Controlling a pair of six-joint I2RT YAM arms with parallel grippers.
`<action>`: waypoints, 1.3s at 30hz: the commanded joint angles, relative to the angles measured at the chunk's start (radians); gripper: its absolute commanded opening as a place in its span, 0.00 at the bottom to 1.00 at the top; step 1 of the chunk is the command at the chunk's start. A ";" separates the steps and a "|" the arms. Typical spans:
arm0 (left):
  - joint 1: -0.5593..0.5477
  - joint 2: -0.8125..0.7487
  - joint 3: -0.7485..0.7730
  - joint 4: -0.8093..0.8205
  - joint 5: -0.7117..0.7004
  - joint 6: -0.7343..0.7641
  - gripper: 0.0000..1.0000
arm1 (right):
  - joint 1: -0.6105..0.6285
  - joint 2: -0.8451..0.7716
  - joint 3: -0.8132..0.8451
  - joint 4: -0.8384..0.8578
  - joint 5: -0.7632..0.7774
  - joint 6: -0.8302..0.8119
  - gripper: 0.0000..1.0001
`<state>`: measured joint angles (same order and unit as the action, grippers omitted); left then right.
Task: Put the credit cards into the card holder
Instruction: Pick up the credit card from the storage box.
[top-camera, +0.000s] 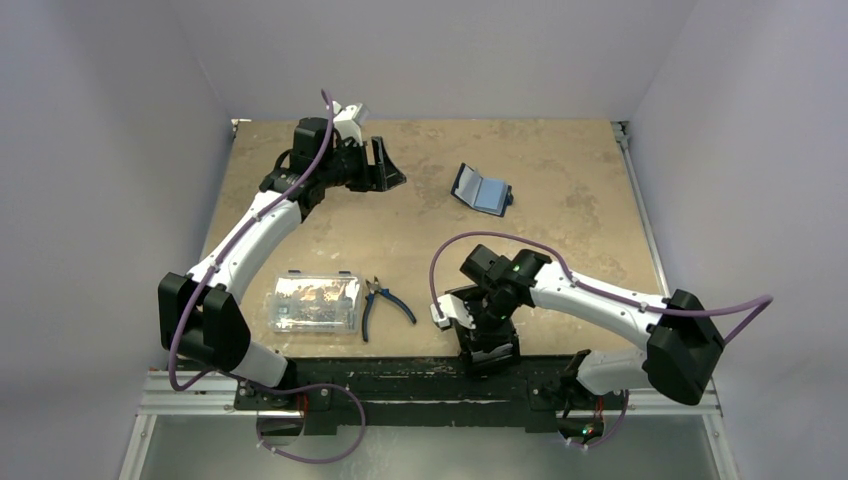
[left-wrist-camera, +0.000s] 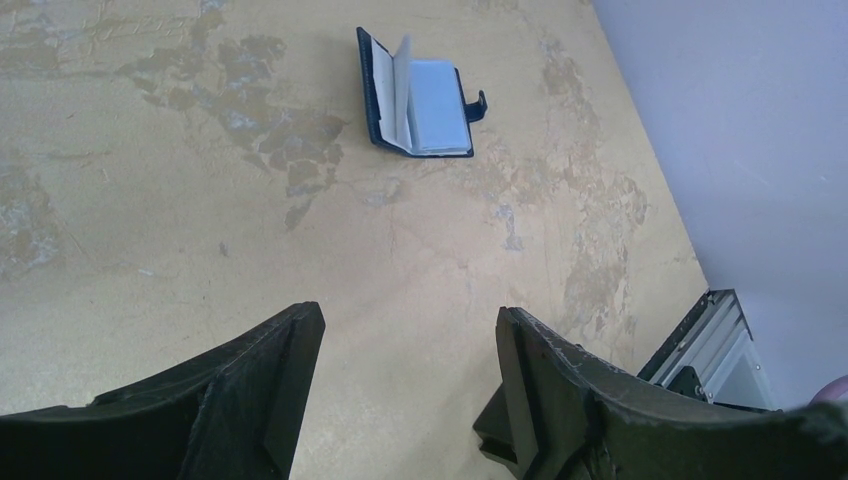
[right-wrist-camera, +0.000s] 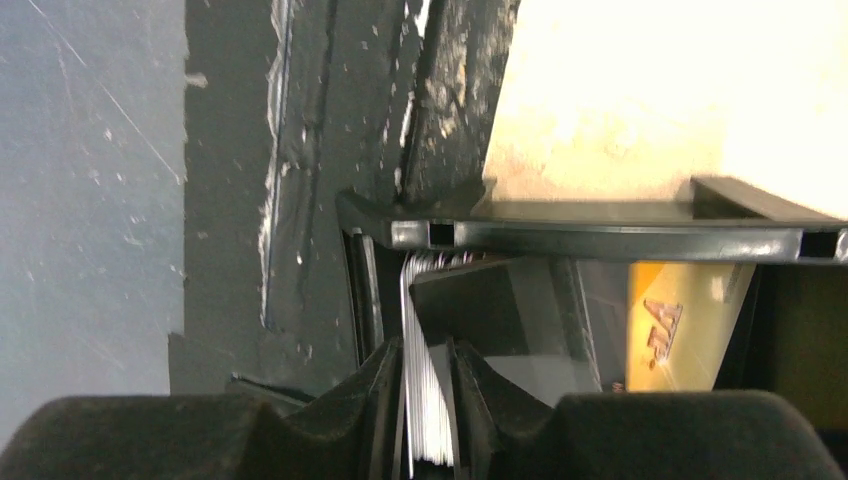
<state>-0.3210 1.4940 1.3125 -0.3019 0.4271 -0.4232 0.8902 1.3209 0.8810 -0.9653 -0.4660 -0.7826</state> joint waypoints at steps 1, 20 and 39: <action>0.003 0.002 0.001 0.038 0.021 0.024 0.69 | 0.004 -0.012 -0.002 -0.028 -0.003 -0.028 0.25; 0.003 0.006 -0.001 0.041 0.024 0.023 0.69 | 0.004 -0.039 -0.020 0.005 0.032 0.011 0.14; 0.003 0.008 -0.004 0.052 0.046 0.017 0.69 | 0.020 0.063 -0.018 -0.019 0.001 -0.047 0.77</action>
<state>-0.3210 1.5070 1.3106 -0.2996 0.4511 -0.4236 0.8944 1.3651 0.8501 -0.9657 -0.4385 -0.7956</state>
